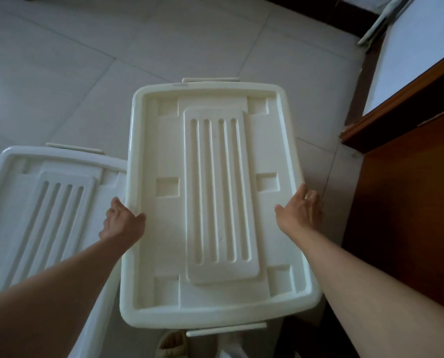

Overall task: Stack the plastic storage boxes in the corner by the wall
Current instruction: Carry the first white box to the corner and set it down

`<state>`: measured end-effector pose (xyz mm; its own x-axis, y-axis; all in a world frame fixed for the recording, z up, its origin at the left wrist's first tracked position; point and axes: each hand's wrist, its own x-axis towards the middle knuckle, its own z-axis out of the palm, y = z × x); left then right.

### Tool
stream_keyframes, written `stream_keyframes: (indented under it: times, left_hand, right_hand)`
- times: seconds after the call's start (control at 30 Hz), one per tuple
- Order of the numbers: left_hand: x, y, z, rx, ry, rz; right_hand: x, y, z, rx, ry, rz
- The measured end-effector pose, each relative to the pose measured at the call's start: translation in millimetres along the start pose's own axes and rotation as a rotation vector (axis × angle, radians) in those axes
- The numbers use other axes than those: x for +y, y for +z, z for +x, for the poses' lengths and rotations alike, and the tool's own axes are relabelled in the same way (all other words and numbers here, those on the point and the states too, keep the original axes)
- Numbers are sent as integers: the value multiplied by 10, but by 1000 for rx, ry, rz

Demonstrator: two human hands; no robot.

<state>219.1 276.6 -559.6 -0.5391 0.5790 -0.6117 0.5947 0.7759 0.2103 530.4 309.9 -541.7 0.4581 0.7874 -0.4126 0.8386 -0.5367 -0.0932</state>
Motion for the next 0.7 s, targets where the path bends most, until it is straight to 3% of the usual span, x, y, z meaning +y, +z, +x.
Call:
stream_keyframes:
  times: [0.3,0.7]
  left_hand:
    - [361,263,482,143,-123,-85]
    - [358,195,666,161,-169,-118]
  right_hand:
    - [-123,244,877,-84,70,172]
    - [-45,319,1081,-96,146,294]
